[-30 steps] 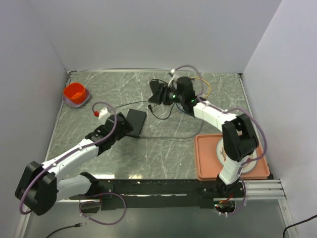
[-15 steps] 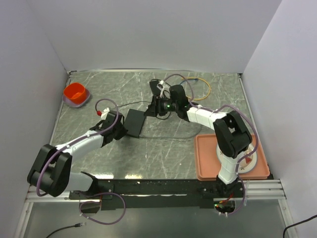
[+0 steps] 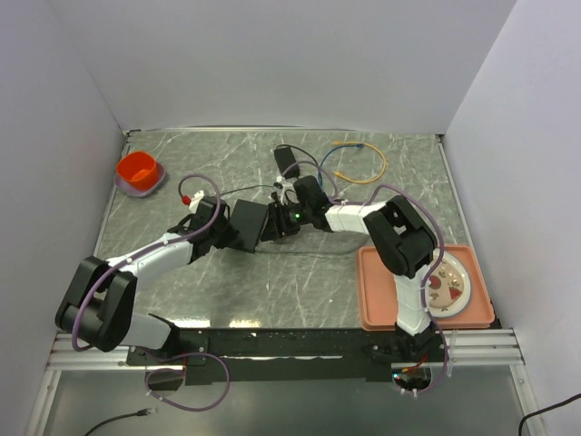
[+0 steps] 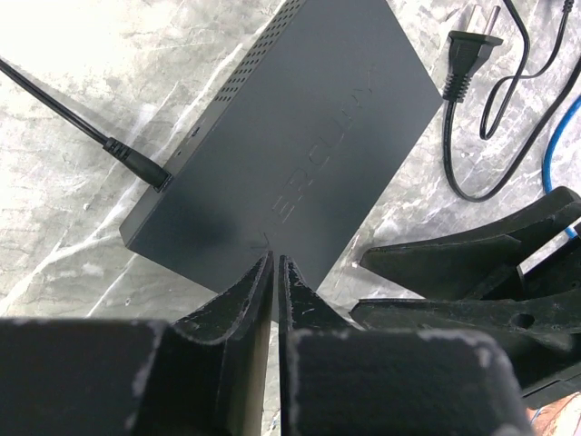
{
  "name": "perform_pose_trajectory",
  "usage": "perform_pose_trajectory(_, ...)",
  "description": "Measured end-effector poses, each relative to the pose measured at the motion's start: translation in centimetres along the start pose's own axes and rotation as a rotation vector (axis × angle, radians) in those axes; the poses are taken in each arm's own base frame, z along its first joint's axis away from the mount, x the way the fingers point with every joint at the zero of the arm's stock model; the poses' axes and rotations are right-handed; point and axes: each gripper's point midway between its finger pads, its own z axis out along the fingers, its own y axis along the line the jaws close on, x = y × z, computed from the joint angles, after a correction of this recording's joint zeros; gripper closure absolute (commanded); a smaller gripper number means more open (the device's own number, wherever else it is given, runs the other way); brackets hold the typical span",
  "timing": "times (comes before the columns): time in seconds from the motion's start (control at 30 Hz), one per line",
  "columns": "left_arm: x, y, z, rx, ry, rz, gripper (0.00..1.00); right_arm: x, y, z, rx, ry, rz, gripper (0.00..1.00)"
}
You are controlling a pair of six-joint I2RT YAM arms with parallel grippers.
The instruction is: Pull the plug from the switch port
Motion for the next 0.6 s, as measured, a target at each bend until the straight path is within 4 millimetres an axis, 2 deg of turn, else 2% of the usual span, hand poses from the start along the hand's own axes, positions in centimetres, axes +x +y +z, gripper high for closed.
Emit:
perform_pose_trajectory(0.17,0.1,-0.1,0.0,0.004,0.006,-0.002,0.96,0.1,0.1,0.0,-0.009,0.005,-0.008,0.43)
perform_pose_trajectory(0.4,0.2,0.3,0.7,-0.002,0.017,-0.014,0.97,0.7,0.0,0.4,-0.022,0.031,-0.017,0.43)
perform_pose_trajectory(0.6,0.5,1.1,1.5,-0.003,0.039,-0.054,0.96,0.4,0.3,0.7,-0.025,0.039,-0.038,0.43)
